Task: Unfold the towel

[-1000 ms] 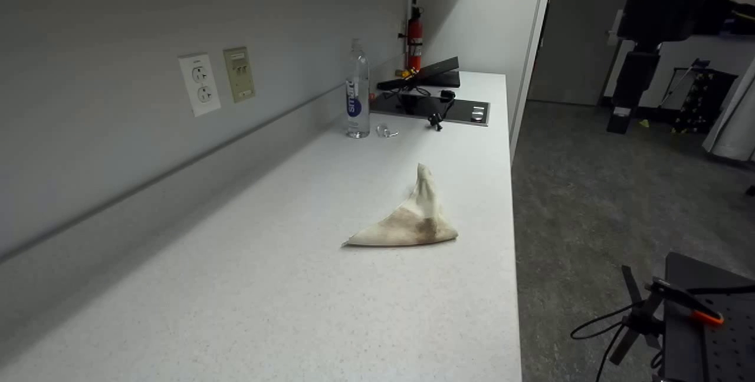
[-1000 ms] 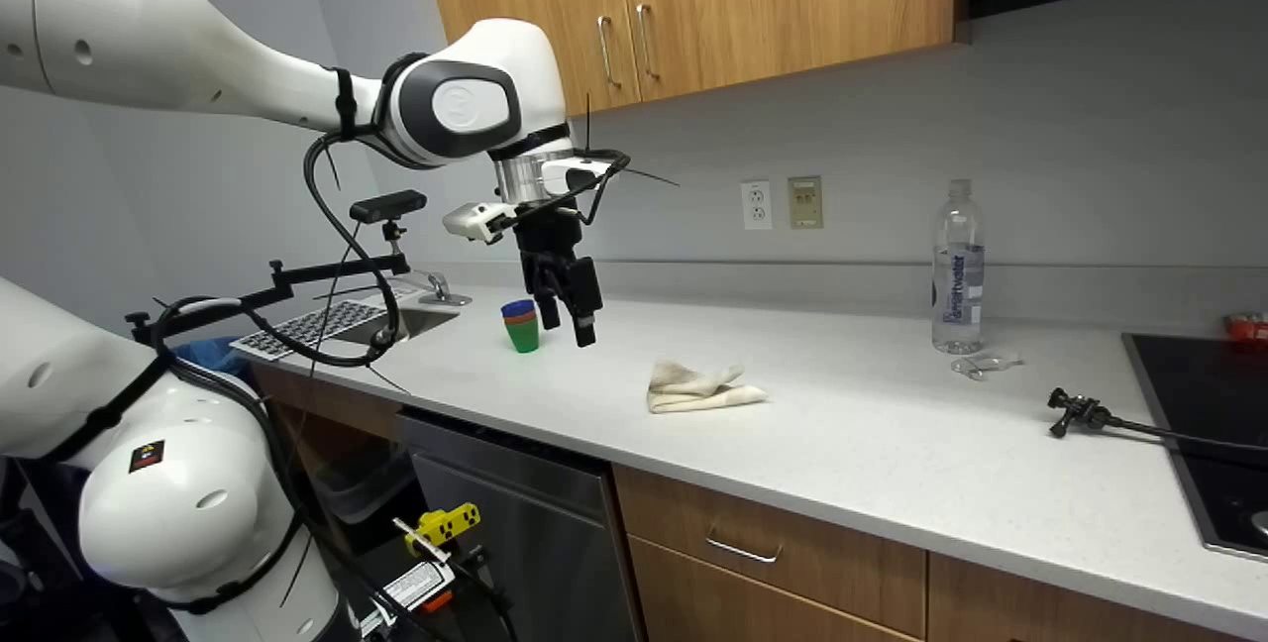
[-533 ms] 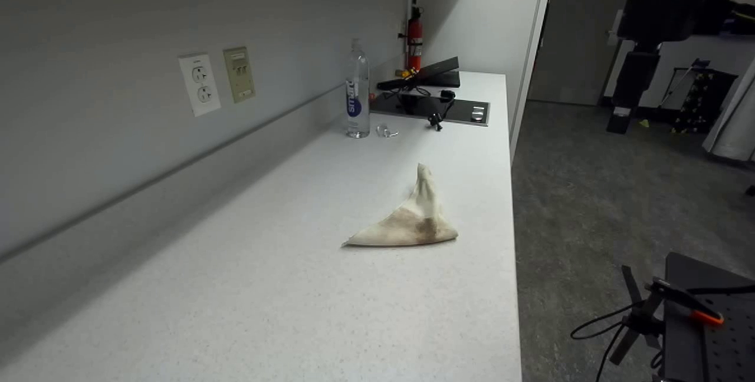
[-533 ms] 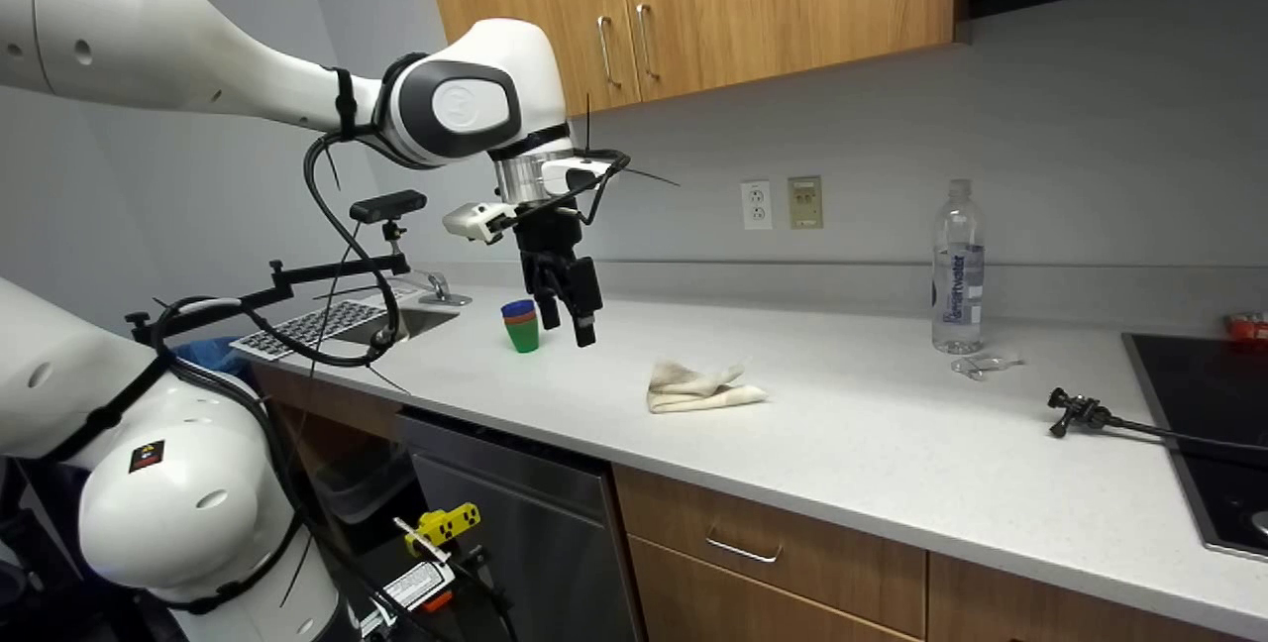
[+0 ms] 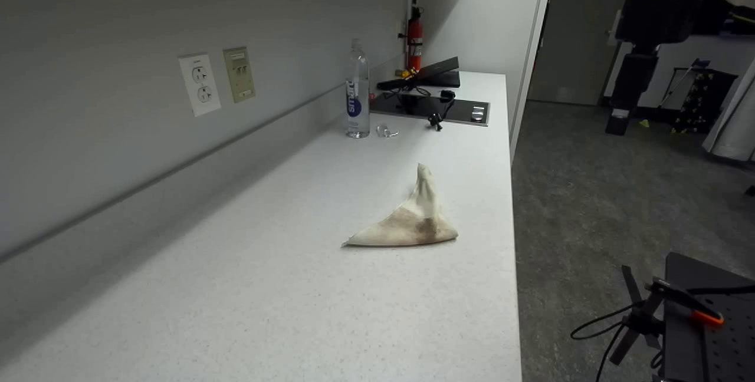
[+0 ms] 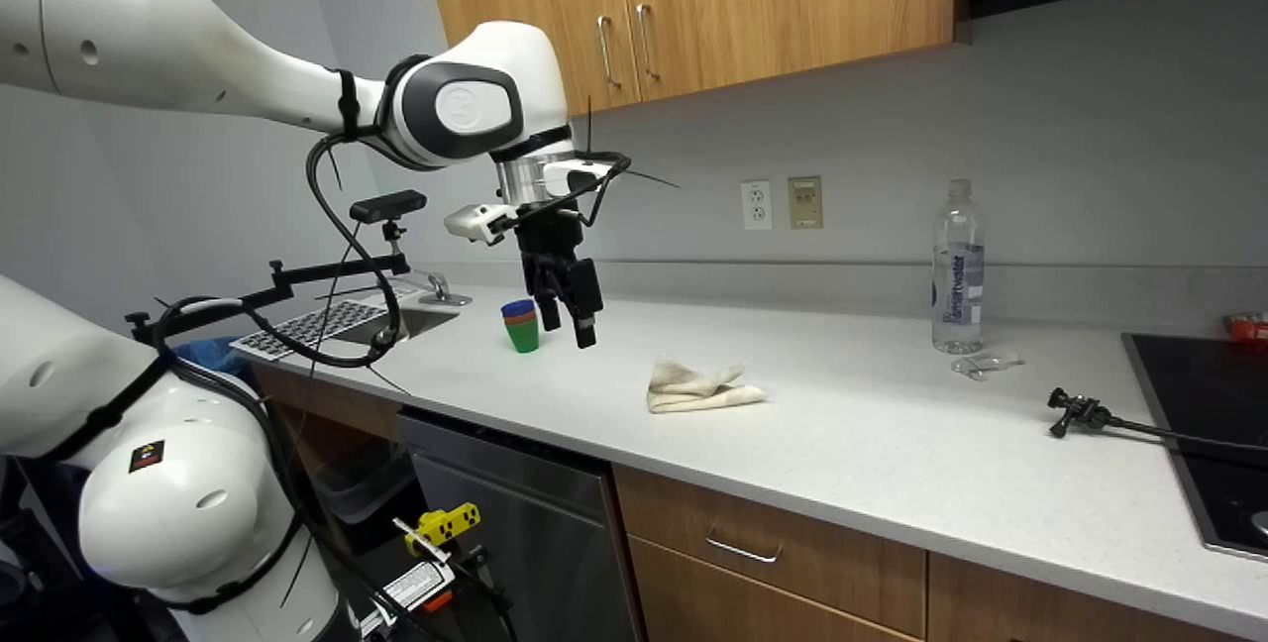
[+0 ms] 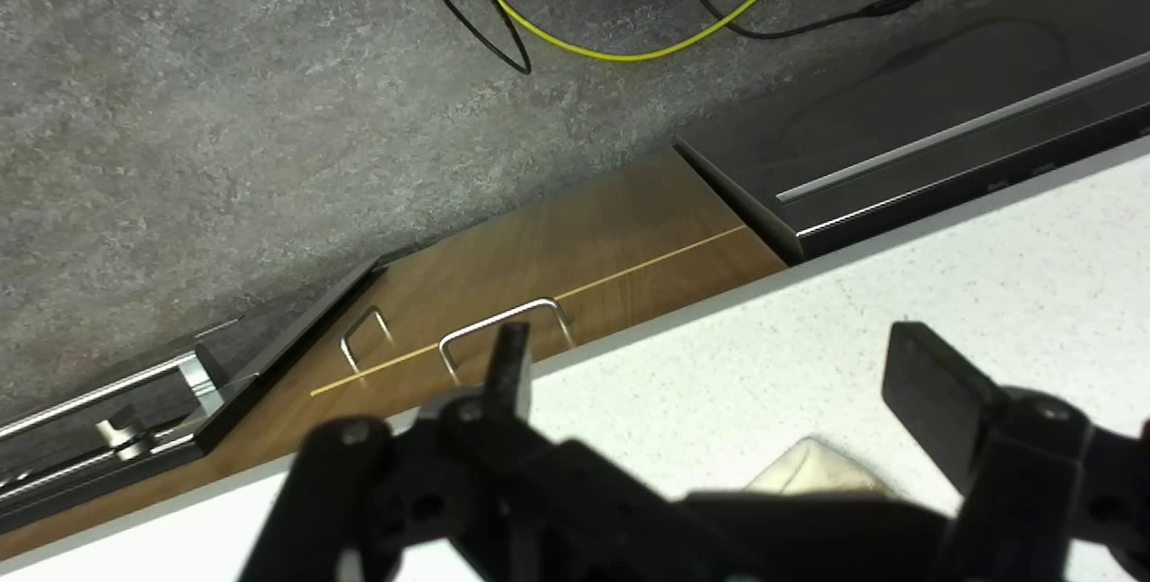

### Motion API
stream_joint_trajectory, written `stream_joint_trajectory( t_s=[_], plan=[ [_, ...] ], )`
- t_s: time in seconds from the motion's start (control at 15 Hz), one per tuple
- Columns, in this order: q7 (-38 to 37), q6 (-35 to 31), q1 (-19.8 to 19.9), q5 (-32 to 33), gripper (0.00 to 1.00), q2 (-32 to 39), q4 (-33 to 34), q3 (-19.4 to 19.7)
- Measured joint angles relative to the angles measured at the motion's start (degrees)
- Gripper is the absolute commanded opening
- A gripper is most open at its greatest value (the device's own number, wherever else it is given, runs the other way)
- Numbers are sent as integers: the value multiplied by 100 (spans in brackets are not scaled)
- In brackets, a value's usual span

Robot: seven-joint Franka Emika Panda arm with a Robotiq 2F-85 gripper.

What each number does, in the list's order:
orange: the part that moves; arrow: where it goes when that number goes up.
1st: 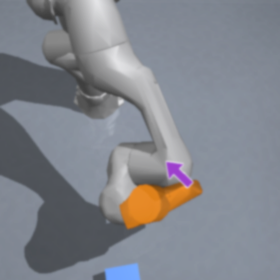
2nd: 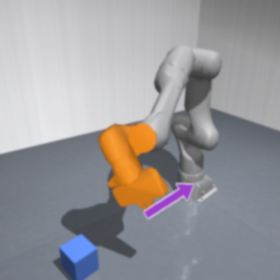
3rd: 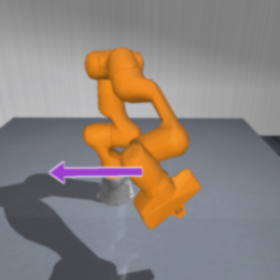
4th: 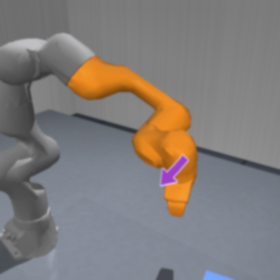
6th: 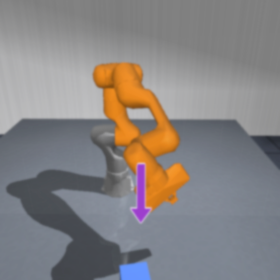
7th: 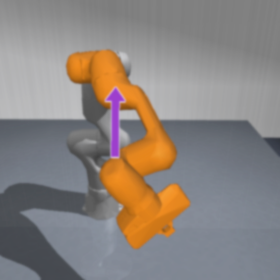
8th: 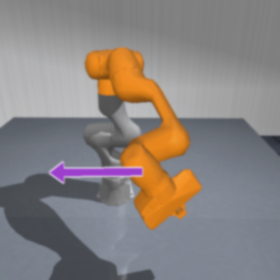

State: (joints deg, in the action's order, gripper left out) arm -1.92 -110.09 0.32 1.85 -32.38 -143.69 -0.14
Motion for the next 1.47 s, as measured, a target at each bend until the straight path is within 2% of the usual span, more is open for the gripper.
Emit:
stream_joint_trajectory(
  t_s=[0.47,0.8,1.27,1.47],
  plan=[
    [62,-24,0,0,100,70,11,1],
    [187,-215,-35,-3,100,428,254,1],
    [411,-620,-373,-235,100,1009,858,-65],
    [418,-629,-413,-238,100,1070,923,-85]
  ],
)
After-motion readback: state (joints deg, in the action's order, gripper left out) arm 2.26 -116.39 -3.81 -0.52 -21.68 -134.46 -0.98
